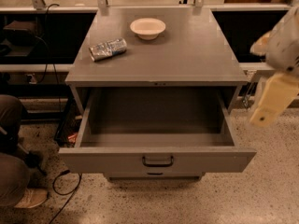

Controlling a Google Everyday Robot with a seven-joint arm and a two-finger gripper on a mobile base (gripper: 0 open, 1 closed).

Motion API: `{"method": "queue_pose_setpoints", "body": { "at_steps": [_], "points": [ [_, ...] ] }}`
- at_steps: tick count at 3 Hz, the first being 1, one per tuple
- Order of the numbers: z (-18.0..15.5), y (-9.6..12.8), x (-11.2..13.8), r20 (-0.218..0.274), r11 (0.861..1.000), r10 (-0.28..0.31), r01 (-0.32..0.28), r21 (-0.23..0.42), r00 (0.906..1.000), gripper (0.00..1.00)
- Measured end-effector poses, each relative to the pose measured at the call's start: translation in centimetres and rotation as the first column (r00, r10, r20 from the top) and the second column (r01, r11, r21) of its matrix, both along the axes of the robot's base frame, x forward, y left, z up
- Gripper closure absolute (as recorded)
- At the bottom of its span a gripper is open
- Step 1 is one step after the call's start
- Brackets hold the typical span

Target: Close top drawer

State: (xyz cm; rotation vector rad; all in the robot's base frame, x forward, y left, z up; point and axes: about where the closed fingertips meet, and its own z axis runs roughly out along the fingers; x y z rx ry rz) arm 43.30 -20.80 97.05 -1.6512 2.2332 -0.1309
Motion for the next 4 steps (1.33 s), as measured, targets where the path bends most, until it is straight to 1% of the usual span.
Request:
{"method": "queue_pose_setpoints", "body": {
  "at_steps": [1, 2, 3, 4],
  "points": [
    [-6.9, 0.0, -1.0, -0.126, 0.995, -0.091, 0.096, 0.029, 0.9879, 0.0],
    [-14.1, -0.1, -2.4, -0.243, 0.98, -0.19, 0.198, 0.009, 0.9513, 0.0],
    [-19.7, 0.1, -4.6, -0.331, 0.967, -0.247, 0.255, -0.019, 0.911, 0.23],
    [-22.2, 0.2, -5.8, -0.369, 0.96, -0.267, 0.279, -0.02, 0.8903, 0.47]
  ]
}}
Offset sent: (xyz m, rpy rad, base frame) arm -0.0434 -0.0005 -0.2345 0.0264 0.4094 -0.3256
